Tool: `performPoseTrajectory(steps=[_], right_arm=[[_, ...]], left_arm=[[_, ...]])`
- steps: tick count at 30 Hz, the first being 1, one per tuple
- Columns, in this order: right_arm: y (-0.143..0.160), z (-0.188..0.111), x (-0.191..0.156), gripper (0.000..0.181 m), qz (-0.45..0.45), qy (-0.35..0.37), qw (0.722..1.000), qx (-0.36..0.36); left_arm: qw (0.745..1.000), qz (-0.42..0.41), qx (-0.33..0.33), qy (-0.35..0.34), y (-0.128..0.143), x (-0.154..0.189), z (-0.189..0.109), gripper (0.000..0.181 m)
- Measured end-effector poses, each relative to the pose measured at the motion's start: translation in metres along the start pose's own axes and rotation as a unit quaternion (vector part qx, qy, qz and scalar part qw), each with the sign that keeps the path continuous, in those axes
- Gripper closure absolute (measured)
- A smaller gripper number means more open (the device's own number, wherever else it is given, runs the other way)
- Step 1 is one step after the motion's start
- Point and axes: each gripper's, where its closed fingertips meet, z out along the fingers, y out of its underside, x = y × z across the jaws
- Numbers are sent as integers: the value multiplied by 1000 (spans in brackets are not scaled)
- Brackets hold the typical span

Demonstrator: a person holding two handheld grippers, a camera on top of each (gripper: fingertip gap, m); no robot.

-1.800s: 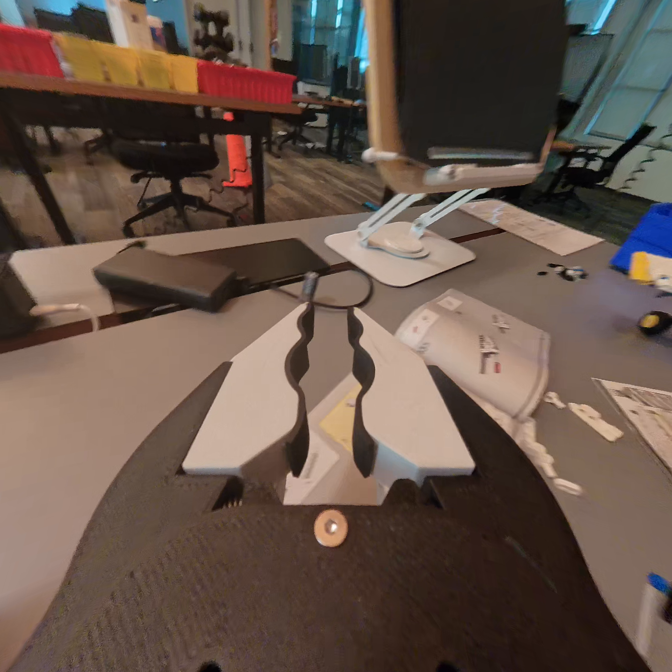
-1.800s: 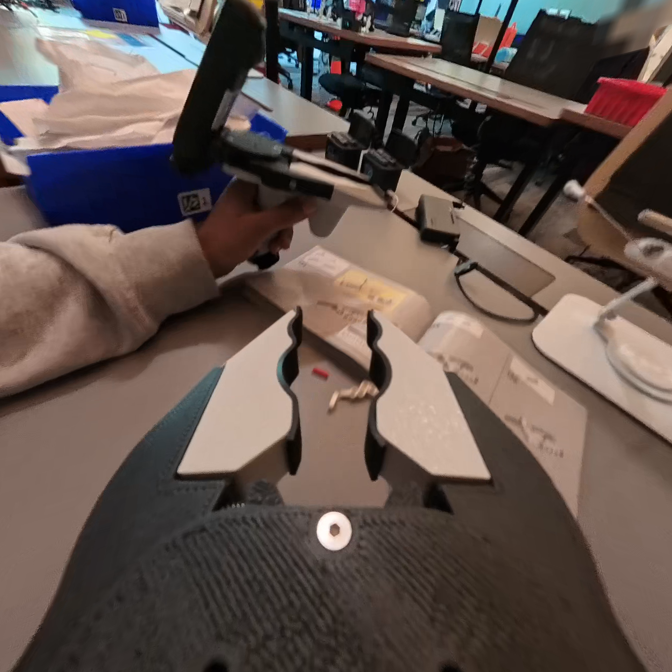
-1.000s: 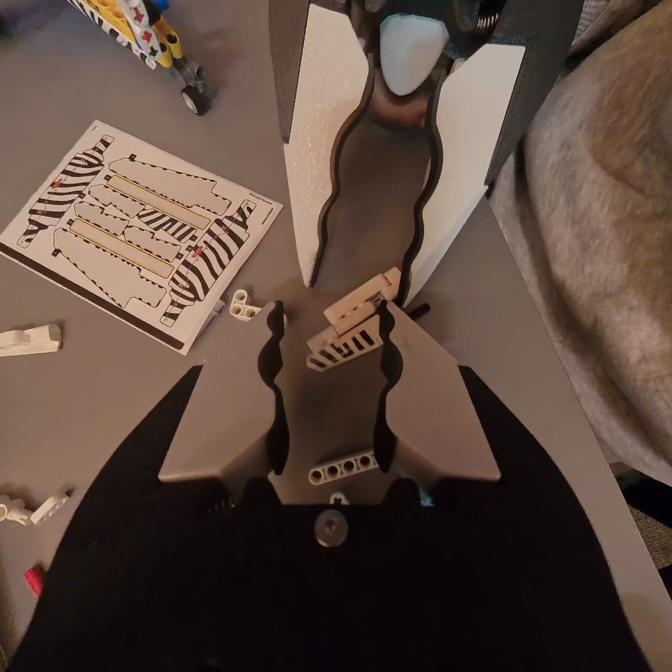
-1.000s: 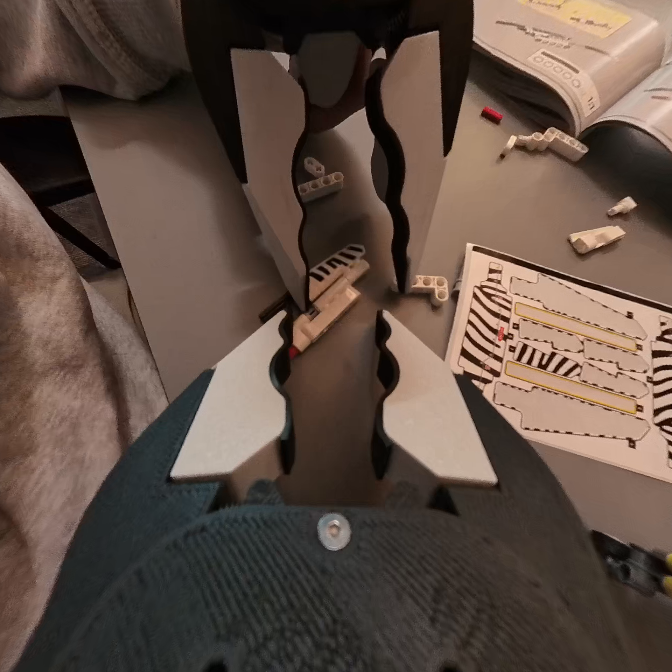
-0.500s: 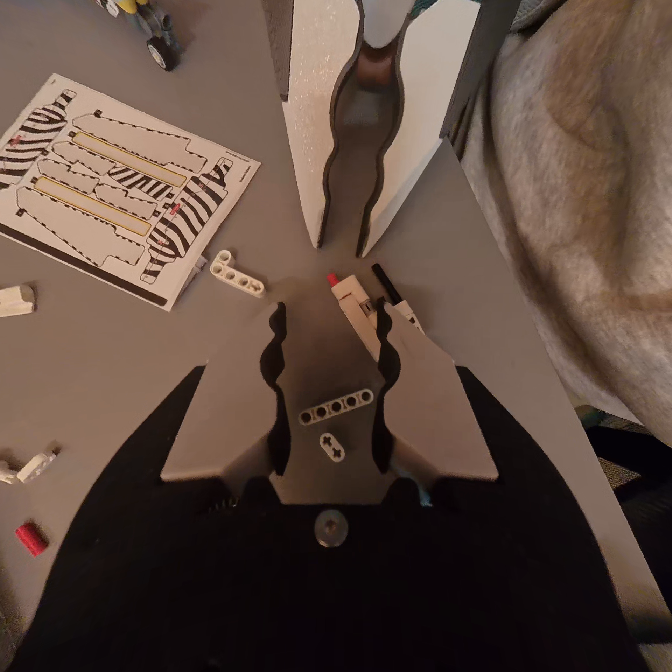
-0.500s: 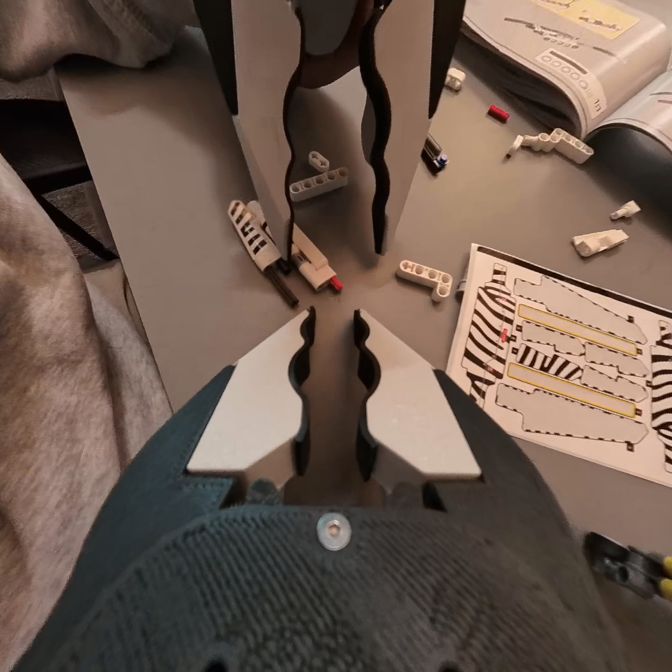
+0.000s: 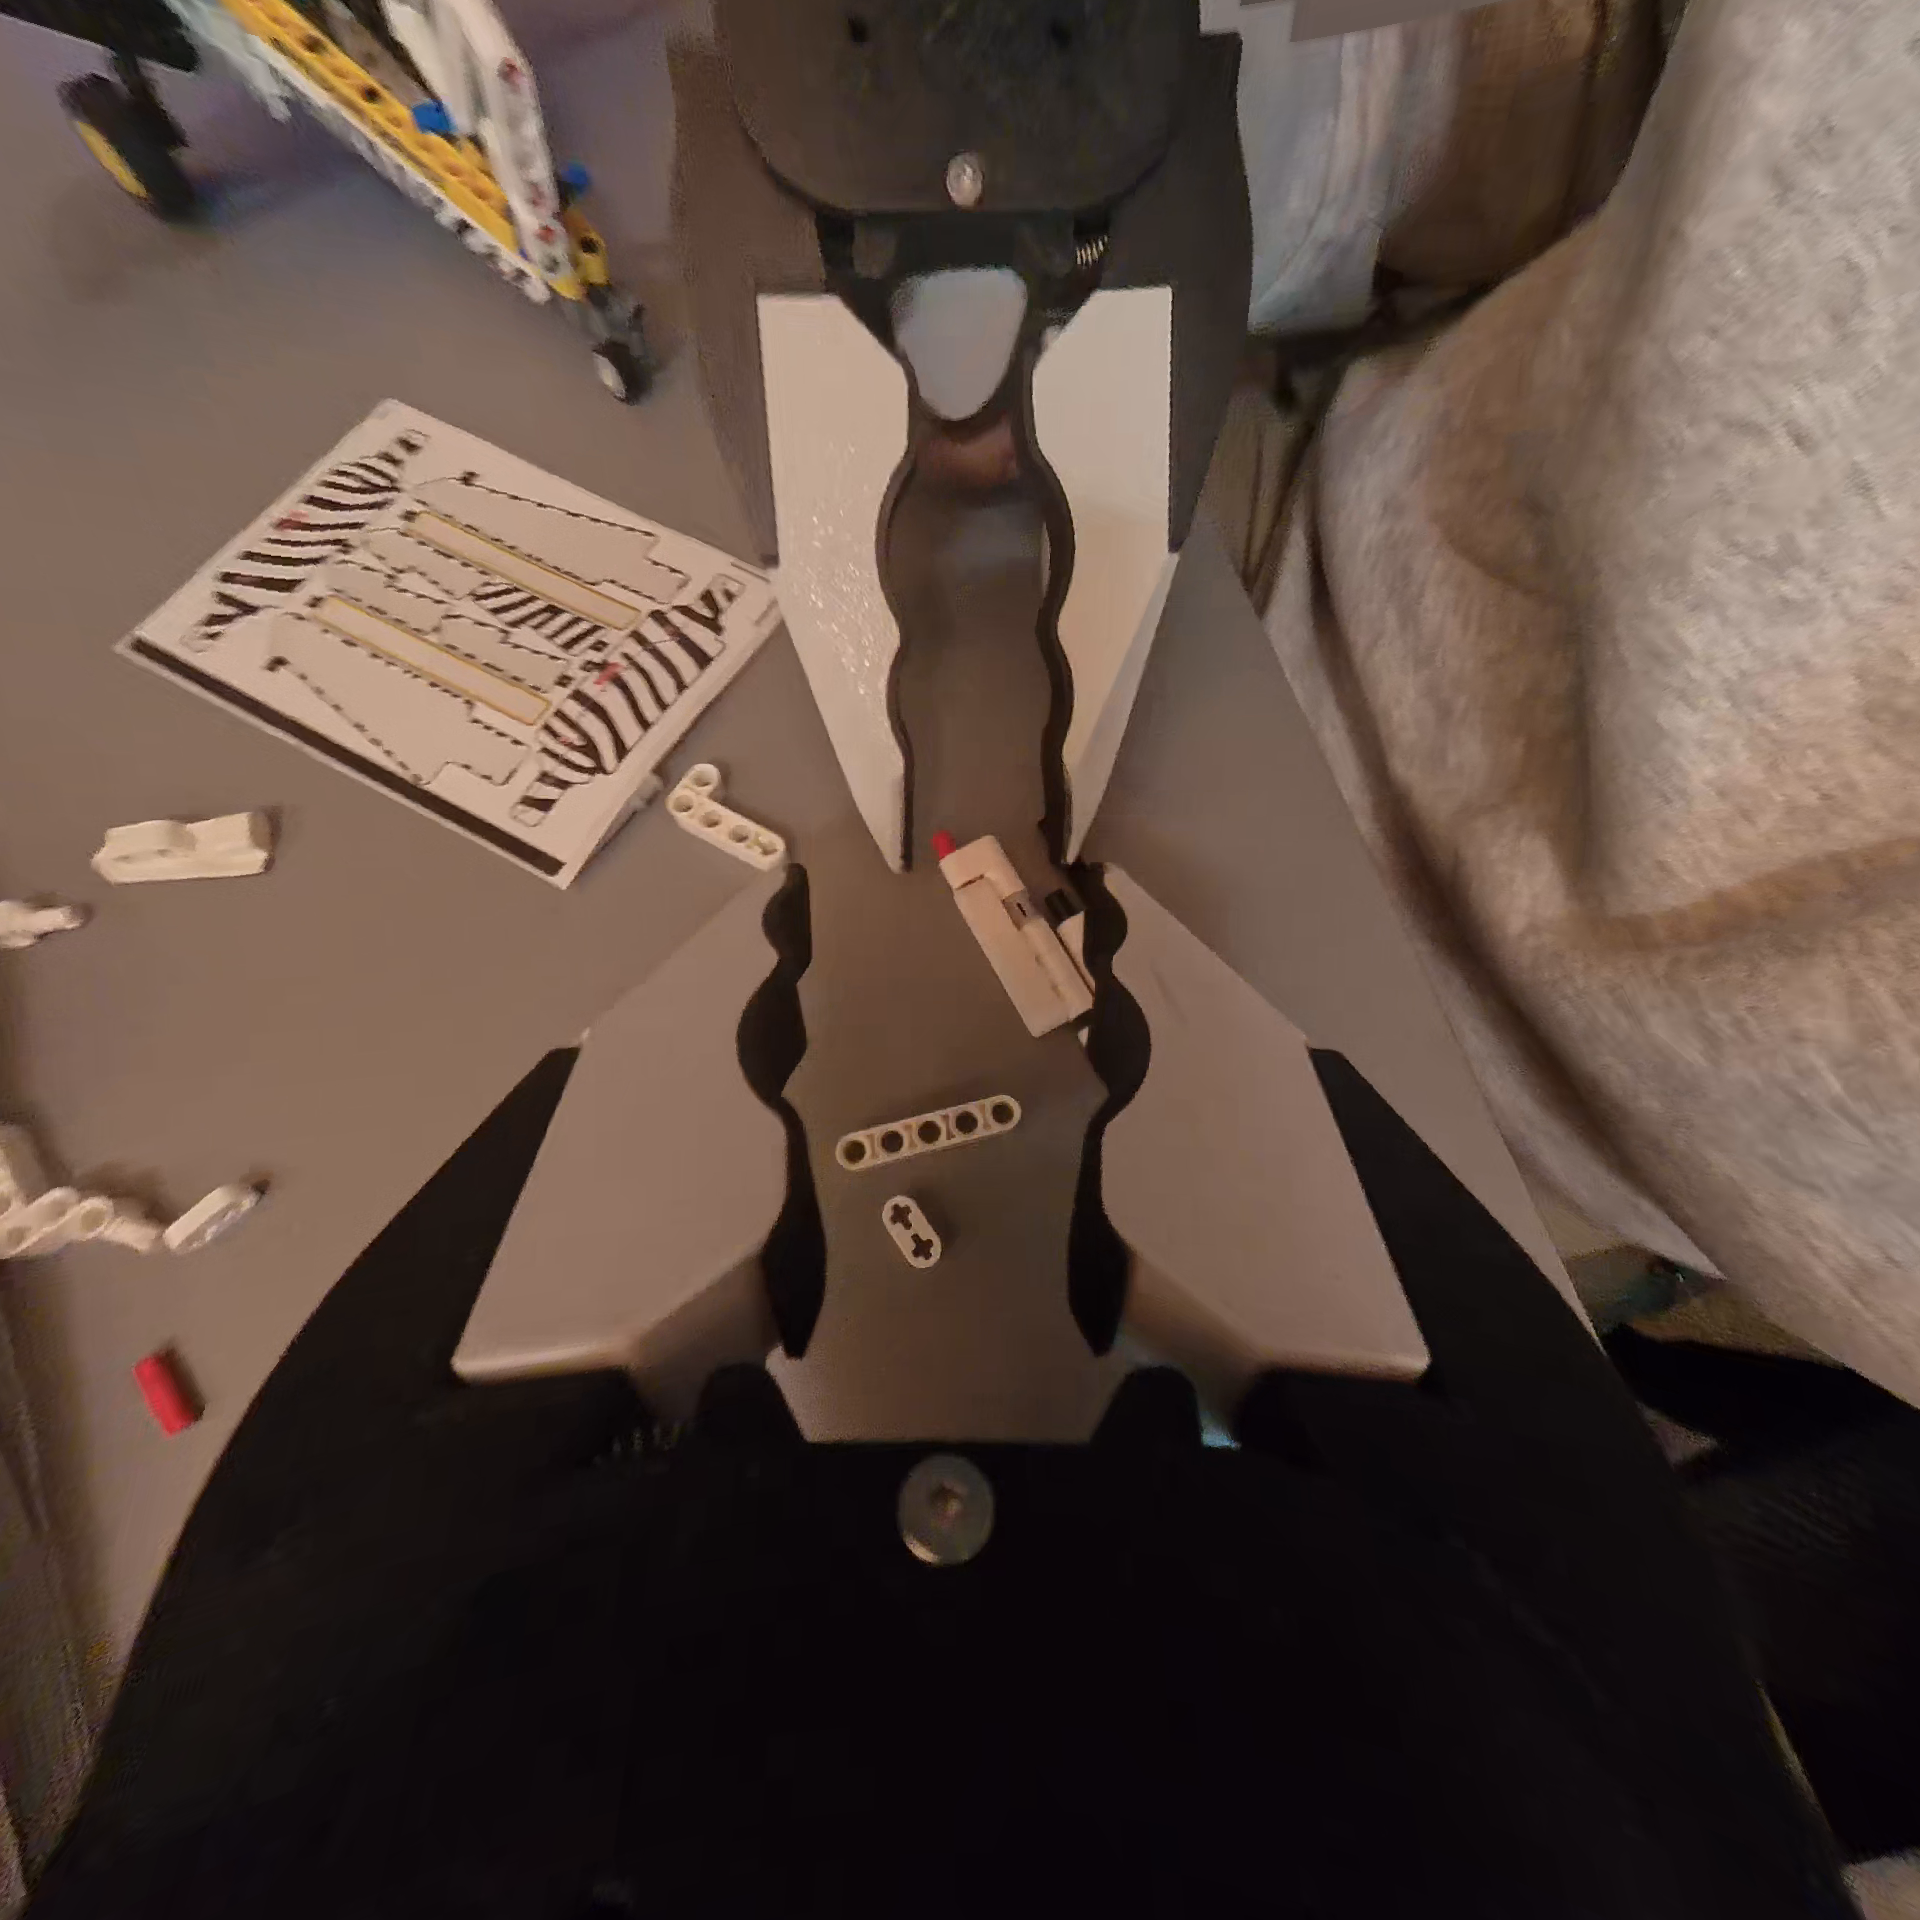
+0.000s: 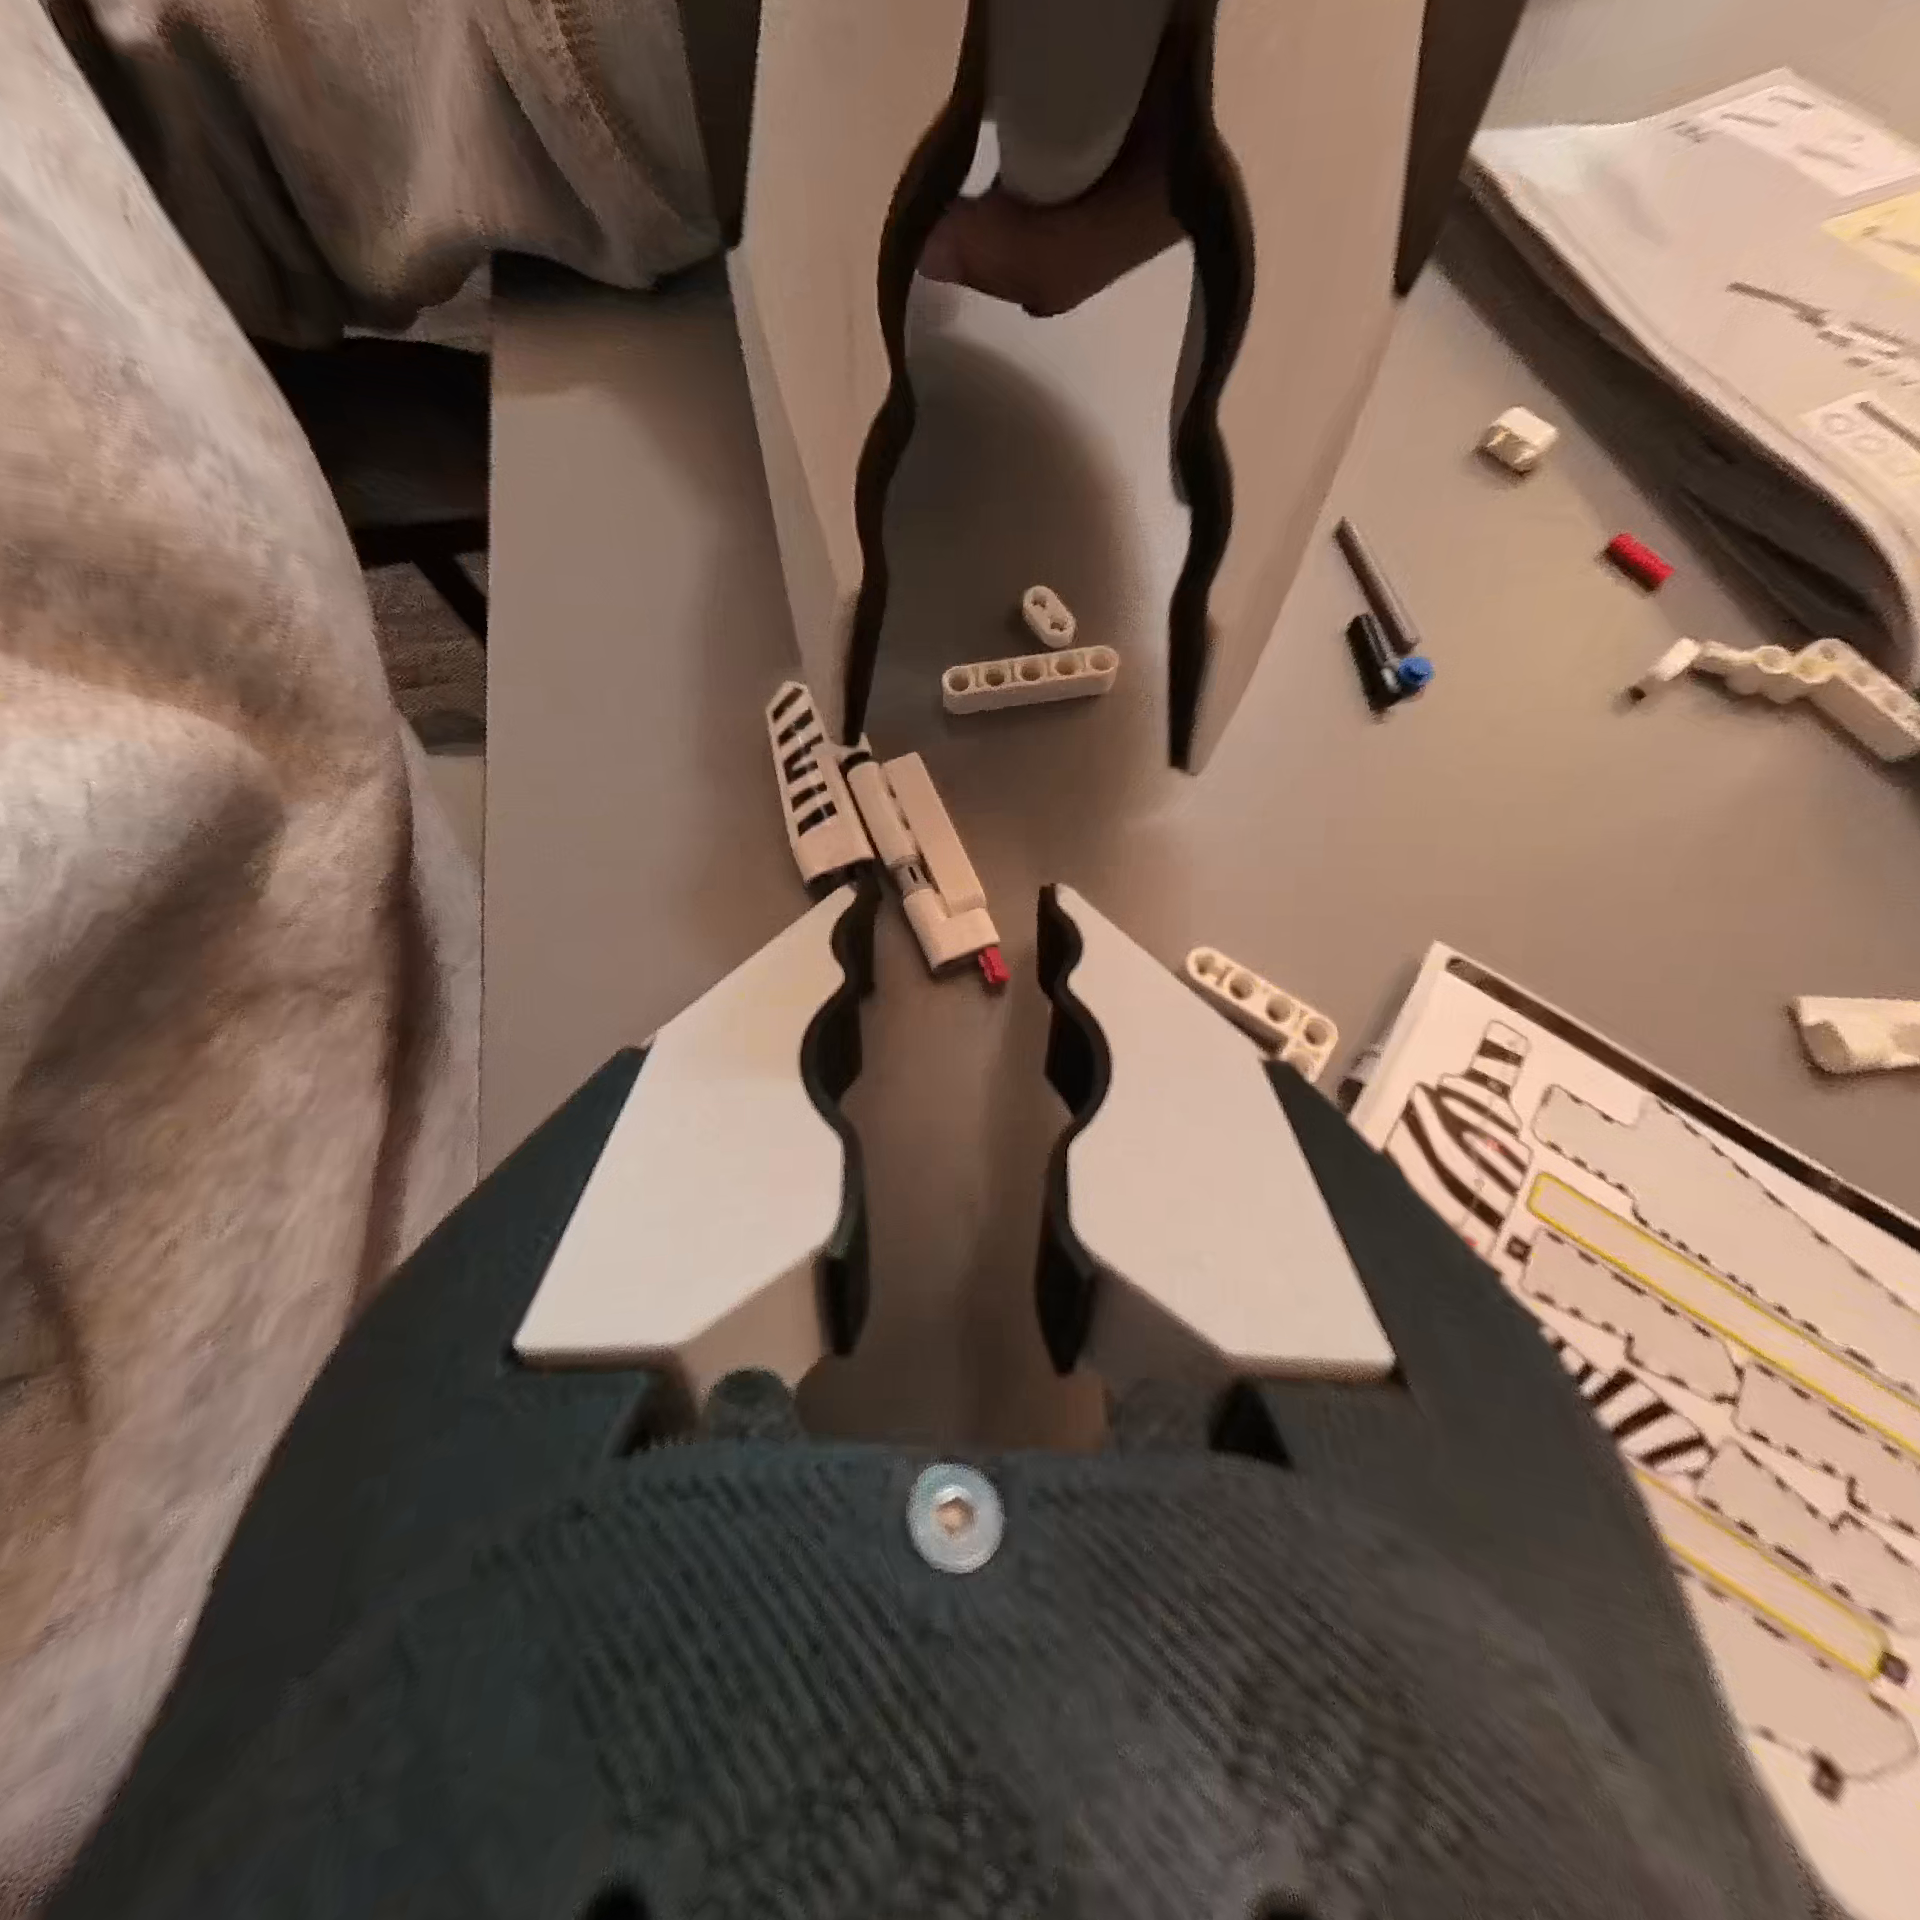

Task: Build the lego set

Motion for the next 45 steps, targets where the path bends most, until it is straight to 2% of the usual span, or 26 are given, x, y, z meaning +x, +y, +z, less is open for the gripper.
performPoseTrajectory(steps=[4, 7, 9, 12, 15, 20, 30, 35, 45], right_arm=[[3, 6, -2, 150, -15, -39, 999, -17], [5, 10, -6, 158, -17, -57, 998, -21], [7, 10, -7, 166, -19, -52, 998, -26], [9, 8, -6, 166, -29, -28, 999, -25], [12, 4, -8, 166, -30, -14, 999, -24], [17, -3, -13, 166, -25, -2, 999, -25], [41, -32, -11, 167, 23, 45, 998, -26], [51, -45, -7, 167, 54, 75, 995, -27], [58, -53, 4, 166, 107, 129, 986, -26]], left_arm=[[995, -37, 71, -61, -9, -1, -13, 121], [982, -42, 113, -144, -10, 1, -22, 120], [981, -37, 91, -167, -3, 12, -18, 119], [979, -36, 47, -196, 8, 26, -7, 125], [969, -20, 25, -244, 9, 28, -2, 145], [962, 0, -59, -266, 26, 25, 14, 154], [963, -2, -36, -268, 21, 26, 10, 145], [961, -37, -33, -272, 25, 28, 4, 140], [936, -89, -68, -334, 43, 31, -6, 143]])
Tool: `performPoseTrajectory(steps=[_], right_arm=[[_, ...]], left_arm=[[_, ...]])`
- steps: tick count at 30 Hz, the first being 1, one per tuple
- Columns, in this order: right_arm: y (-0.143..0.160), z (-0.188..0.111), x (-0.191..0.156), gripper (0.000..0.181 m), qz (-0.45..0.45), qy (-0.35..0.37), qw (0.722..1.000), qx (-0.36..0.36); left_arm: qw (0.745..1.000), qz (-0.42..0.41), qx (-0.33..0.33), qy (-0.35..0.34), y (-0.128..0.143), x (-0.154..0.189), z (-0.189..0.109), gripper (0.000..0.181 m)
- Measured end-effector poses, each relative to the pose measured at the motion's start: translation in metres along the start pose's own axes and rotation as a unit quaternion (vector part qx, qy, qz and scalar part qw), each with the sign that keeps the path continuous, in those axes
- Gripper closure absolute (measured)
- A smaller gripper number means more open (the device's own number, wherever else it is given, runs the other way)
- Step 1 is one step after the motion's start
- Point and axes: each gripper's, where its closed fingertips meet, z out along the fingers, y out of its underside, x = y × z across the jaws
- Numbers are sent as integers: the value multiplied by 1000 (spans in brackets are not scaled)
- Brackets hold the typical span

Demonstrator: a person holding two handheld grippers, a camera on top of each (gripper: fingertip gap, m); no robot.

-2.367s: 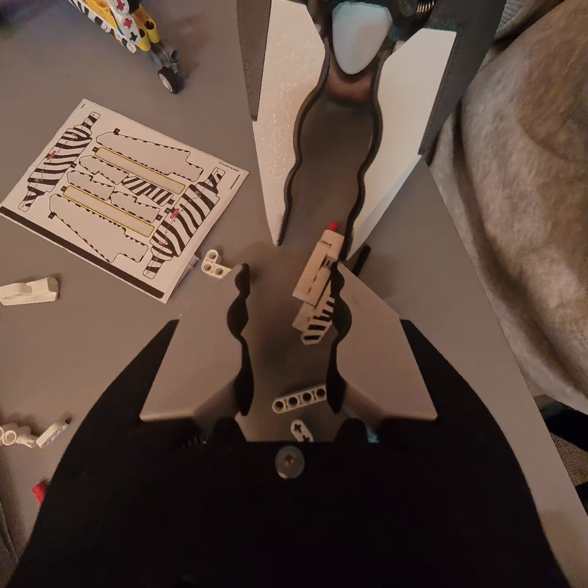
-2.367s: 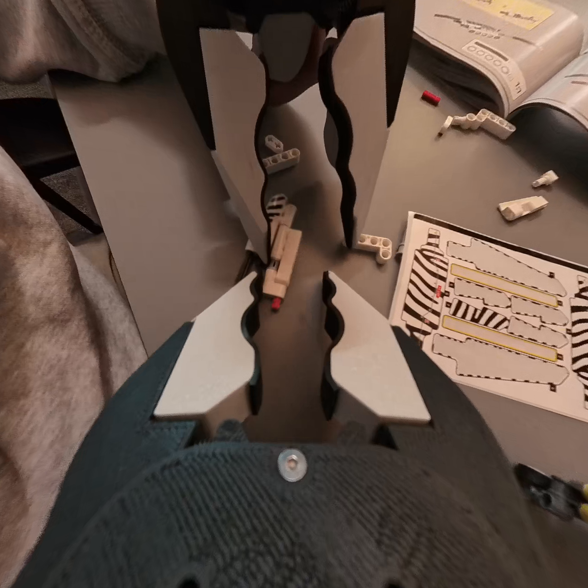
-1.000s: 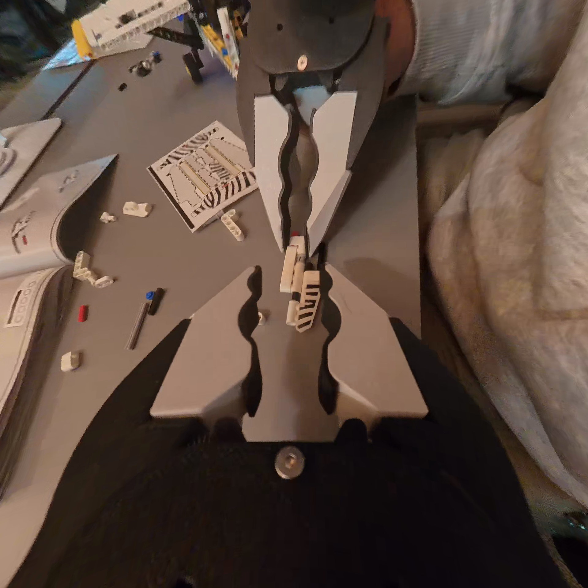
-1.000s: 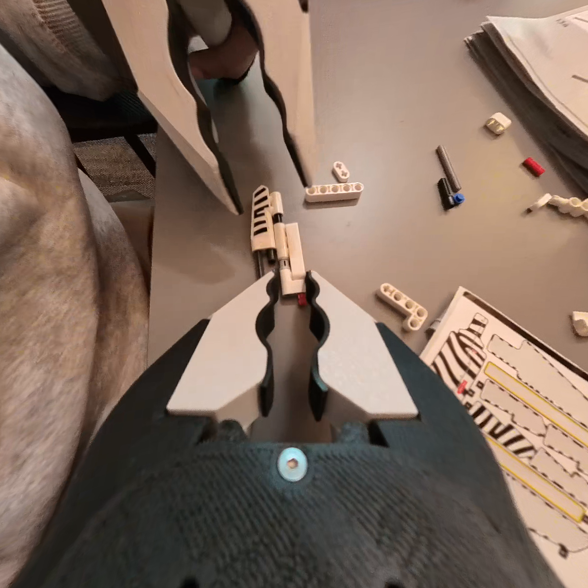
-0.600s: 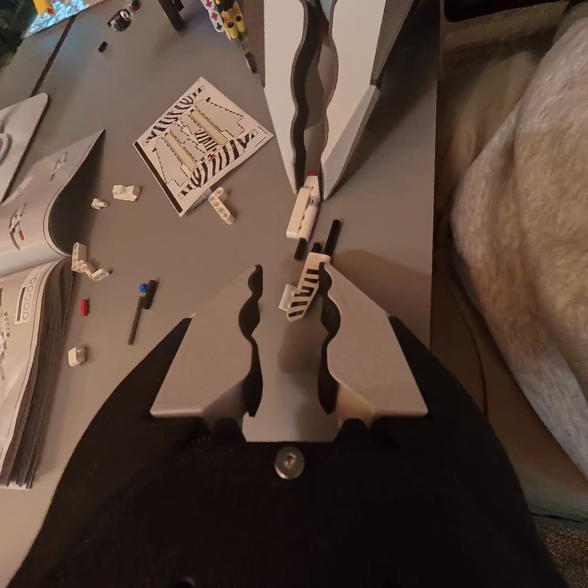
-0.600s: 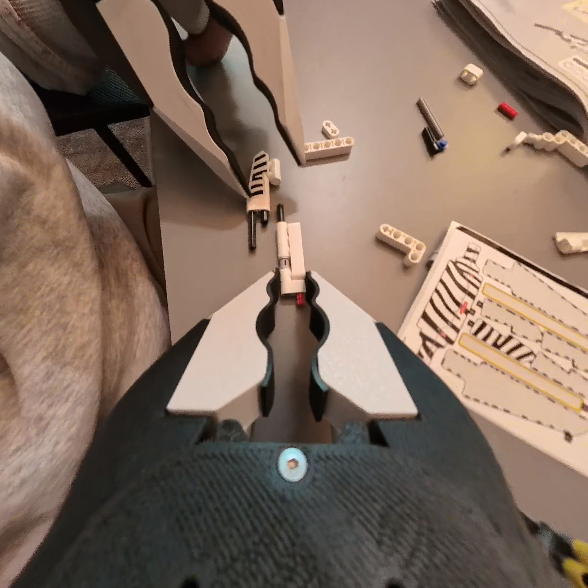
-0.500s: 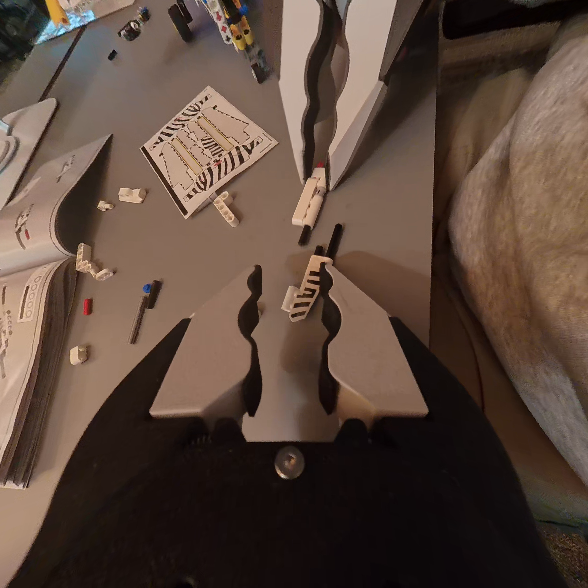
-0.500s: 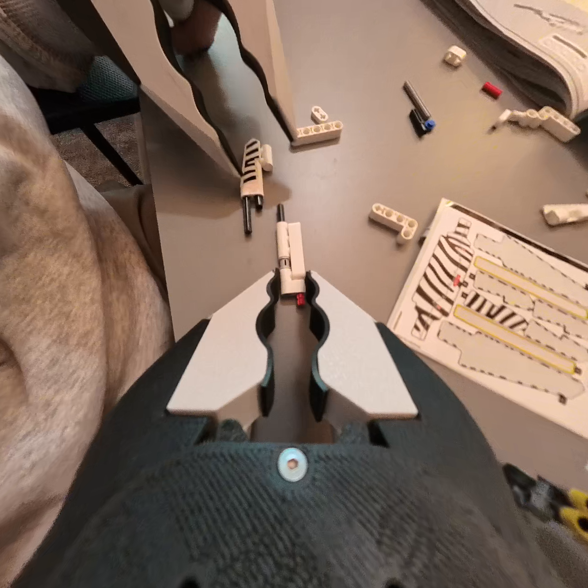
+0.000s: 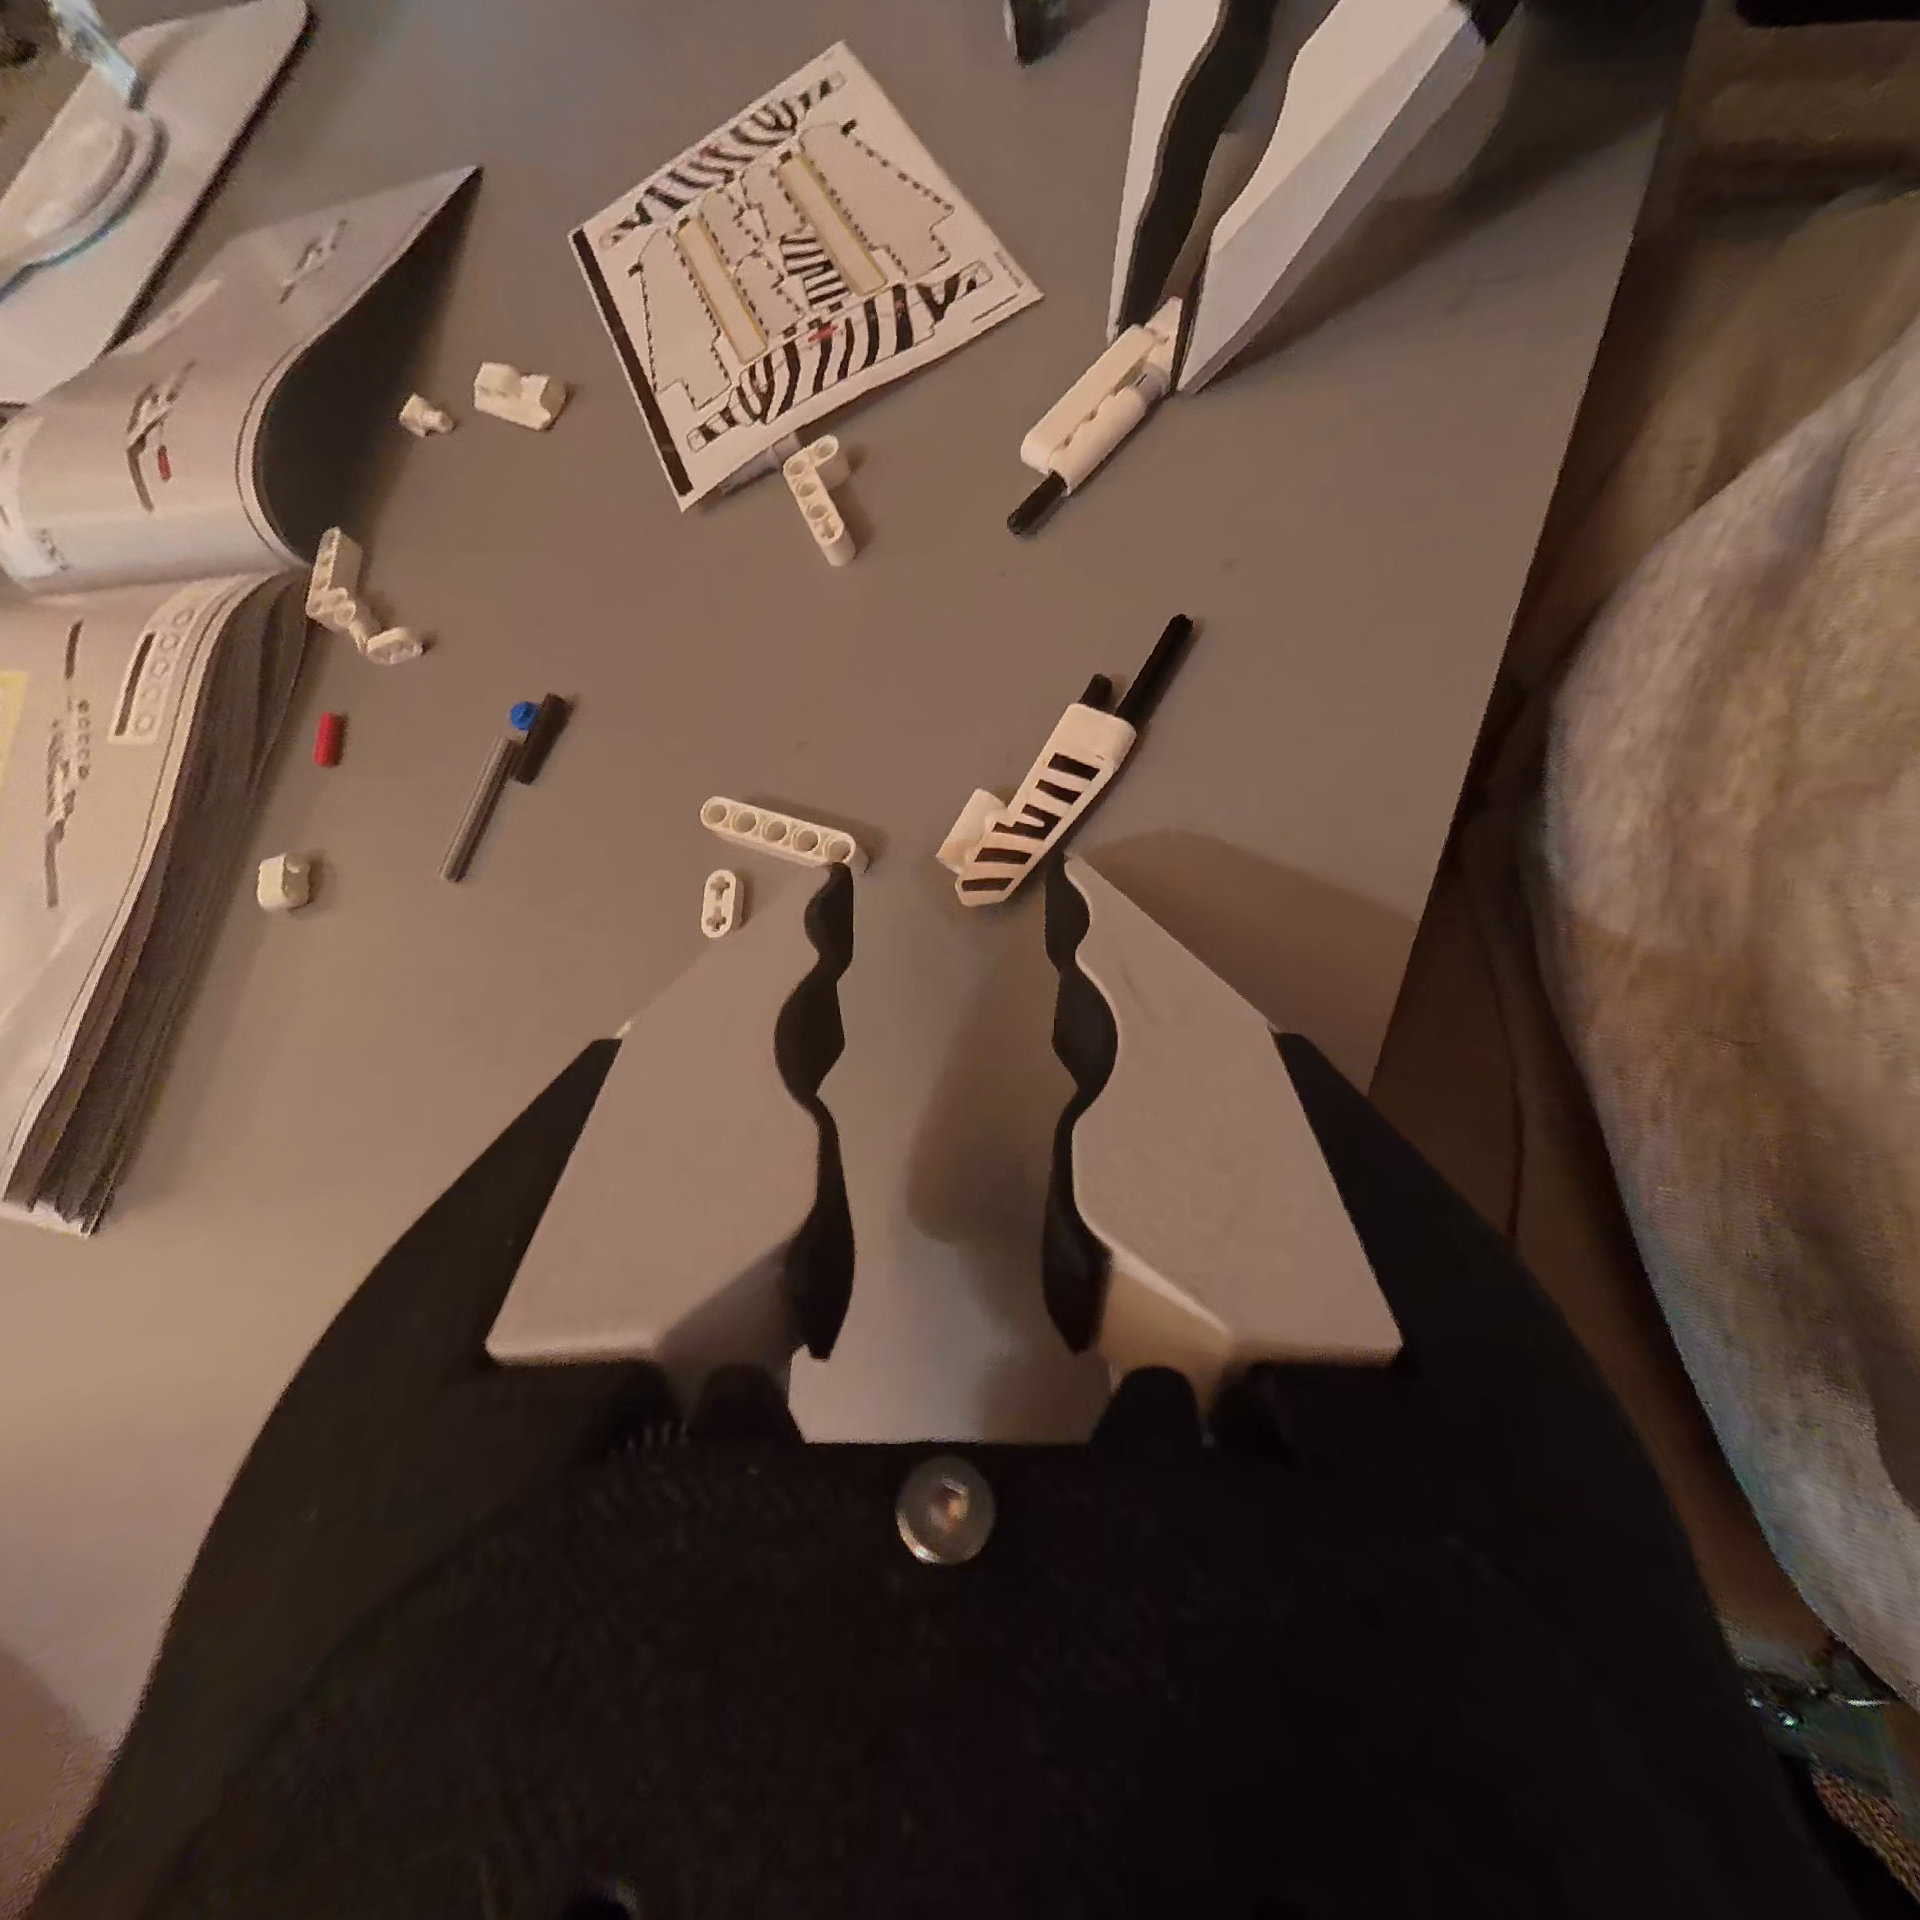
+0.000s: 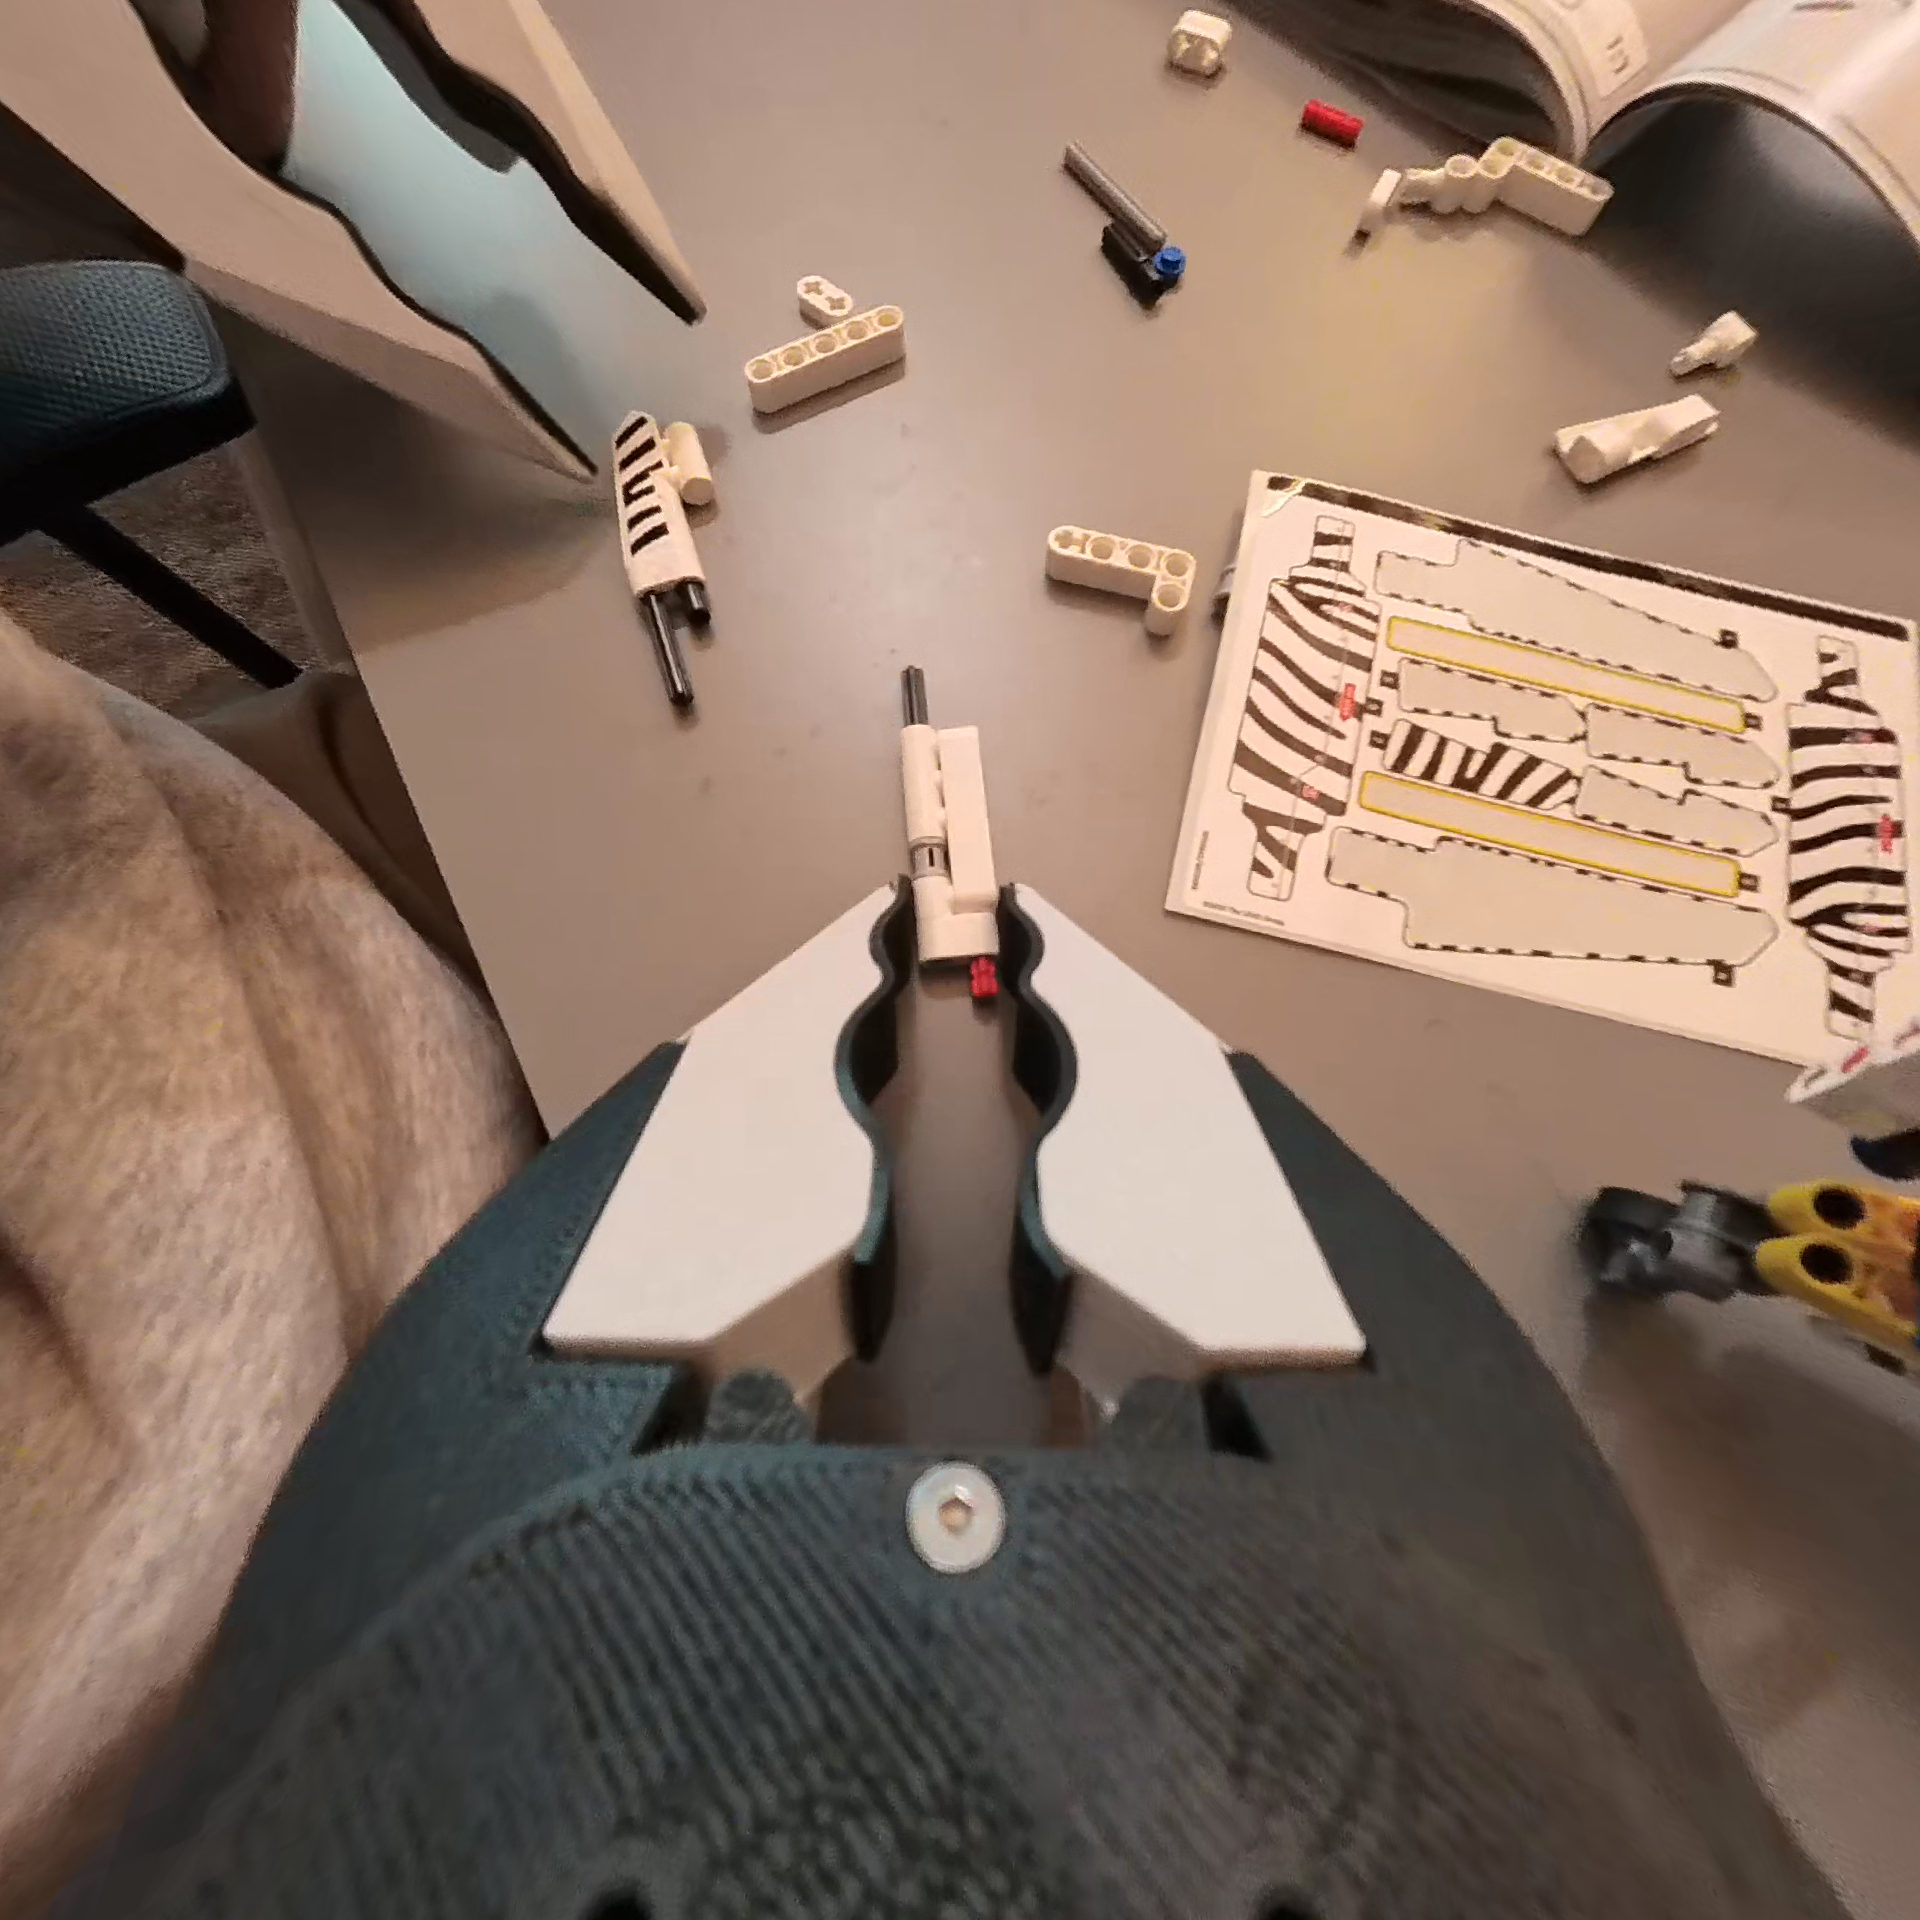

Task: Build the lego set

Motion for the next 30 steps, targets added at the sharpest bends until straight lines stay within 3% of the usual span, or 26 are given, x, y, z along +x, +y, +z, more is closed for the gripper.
performPoseTrajectory(steps=[14, 19, 22, 26, 30], right_arm=[[2, -3, -19, 159, 6, -2, 1000, -11], [-9, -14, -11, 158, -5, 21, 1000, 12], [-23, -23, -6, 160, 4, 25, 998, 58], [-42, -34, 4, 161, 13, 49, 991, 123], [-34, -46, 19, 163, -1, 93, 985, 148]], left_arm=[[1000, 2, -21, -16, -10, -12, 24, 145], [999, 2, -6, -32, -17, -27, 13, 146], [998, 1, 37, -47, -41, -49, -2, 146], [989, 25, 120, -87, -100, -91, -23, 147], [972, 48, 207, -102, -167, -124, -38, 174]])
